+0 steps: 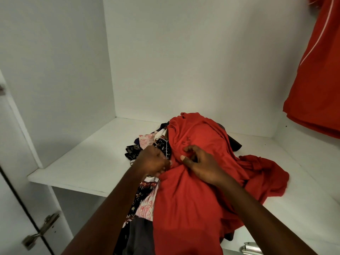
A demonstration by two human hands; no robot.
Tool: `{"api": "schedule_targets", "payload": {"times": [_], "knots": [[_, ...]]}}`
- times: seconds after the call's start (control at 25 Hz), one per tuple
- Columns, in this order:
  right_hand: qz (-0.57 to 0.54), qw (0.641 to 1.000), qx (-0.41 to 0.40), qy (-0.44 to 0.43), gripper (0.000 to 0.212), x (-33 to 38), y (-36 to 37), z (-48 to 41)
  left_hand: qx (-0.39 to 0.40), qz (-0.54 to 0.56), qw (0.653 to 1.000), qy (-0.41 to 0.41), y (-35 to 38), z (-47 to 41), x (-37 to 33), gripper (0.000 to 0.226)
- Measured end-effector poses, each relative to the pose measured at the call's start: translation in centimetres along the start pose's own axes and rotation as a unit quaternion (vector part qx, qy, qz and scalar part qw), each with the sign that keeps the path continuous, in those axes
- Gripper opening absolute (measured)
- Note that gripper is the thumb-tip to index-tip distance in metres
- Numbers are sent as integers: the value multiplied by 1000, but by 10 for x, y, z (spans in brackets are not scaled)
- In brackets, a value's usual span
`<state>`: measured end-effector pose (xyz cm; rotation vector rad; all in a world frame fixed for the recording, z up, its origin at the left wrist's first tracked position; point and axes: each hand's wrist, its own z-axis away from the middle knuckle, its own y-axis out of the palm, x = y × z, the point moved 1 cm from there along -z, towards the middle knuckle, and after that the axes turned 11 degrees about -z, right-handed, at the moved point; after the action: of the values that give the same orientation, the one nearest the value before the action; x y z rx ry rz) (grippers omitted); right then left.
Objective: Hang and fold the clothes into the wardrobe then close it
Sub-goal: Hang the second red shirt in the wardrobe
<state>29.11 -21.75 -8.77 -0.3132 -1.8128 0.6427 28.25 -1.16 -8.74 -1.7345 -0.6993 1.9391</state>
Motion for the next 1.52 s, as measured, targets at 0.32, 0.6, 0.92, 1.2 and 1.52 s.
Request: {"api": "schedule_targets", "payload": {"times": [0.32, 0.6, 0.92, 1.2, 1.52], "knots": [[0, 999, -34, -23, 33, 2, 2, 2, -238, 7, 971, -3, -19, 34, 41, 14], [37, 990, -78, -111, 37, 53, -21, -13, -345, -95, 925, 127, -61, 52, -13, 11], [258, 888, -279, -259, 54, 184, -143, -43, -460, -241, 804, 290, -178, 94, -156, 6], [407, 747, -399, -341, 42, 290, -270, -11, -470, -205, 737, 439, -255, 119, -271, 8], [470, 744, -350, -322, 35, 363, -378, 33, -494, -184, 685, 503, -268, 89, -402, 13]]}}
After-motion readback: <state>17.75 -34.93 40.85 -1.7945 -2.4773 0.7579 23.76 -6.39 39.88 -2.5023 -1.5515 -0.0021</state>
